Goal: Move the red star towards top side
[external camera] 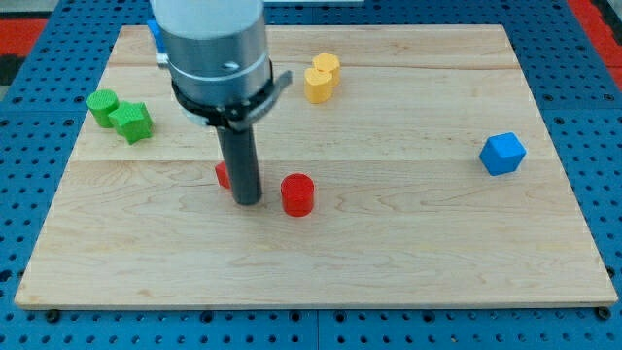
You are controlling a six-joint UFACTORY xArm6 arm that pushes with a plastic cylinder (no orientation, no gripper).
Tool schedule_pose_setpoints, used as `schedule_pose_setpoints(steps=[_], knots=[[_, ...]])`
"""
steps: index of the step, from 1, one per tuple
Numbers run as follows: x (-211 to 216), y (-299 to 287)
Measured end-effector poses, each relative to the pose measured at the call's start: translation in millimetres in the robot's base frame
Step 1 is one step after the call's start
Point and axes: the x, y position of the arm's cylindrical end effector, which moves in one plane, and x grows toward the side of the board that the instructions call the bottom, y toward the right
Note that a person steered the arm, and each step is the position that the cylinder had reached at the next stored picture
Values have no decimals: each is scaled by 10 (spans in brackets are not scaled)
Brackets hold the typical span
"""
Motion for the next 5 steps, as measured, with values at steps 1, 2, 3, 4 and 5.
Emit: schedule_pose_setpoints(steps=[1,2,3,4,5], knots=[[-196,-284],[-433,-539],[-770,-586],[-1047,-310],[-910,-123]])
